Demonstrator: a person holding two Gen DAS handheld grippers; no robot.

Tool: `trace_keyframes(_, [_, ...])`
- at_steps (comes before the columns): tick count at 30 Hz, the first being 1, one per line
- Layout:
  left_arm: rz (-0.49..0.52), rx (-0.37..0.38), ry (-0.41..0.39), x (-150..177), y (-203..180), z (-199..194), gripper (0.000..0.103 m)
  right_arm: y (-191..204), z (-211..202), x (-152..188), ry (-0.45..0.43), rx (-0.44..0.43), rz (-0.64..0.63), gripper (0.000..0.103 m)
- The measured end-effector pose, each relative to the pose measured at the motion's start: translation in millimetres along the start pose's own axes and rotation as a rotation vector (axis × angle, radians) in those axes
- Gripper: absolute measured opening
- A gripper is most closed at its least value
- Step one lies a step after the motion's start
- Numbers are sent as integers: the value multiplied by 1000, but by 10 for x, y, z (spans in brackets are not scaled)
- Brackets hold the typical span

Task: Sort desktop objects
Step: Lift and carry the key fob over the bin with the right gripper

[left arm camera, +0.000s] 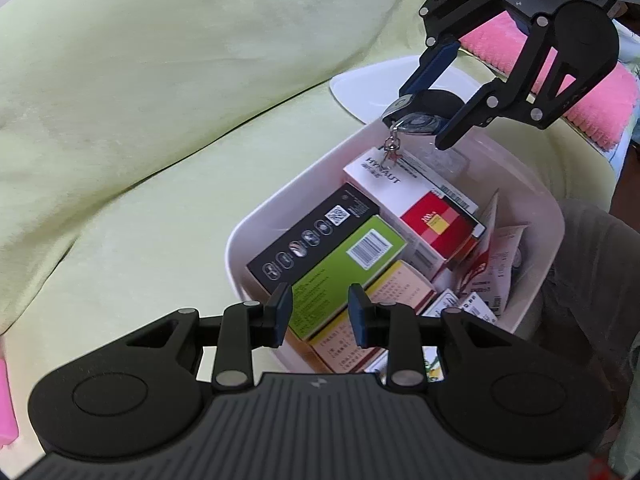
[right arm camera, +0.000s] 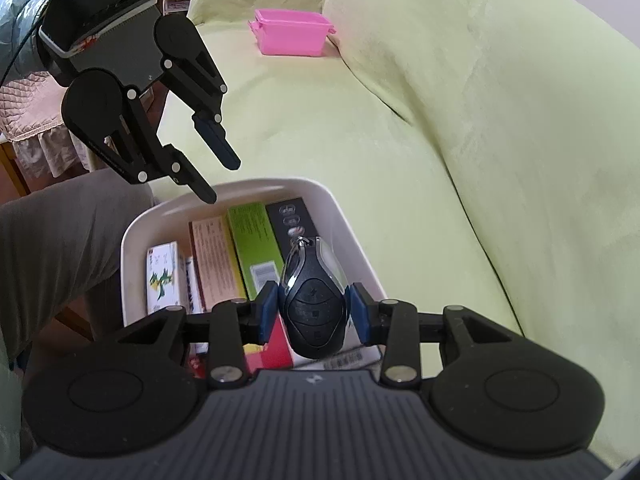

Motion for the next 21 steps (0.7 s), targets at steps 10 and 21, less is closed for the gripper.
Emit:
trace_keyframes(10, [8,21,-7,-25,-155,-10,38,86,-153,290,25,20,42,34])
trace_keyframes(21, [4,38,-1,91,-266,-57,38,450,-28,361,28,-51,36,34])
Point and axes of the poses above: each gripper's, at about its wrist camera, not at the fingertips, and z roughly the way its jaws point, y to its left, x to its underside, the point moved 2 cm from there along z, roughly the way its jaws point, and after that the axes turned 7 degrees about -y, right-handed, at the moved point
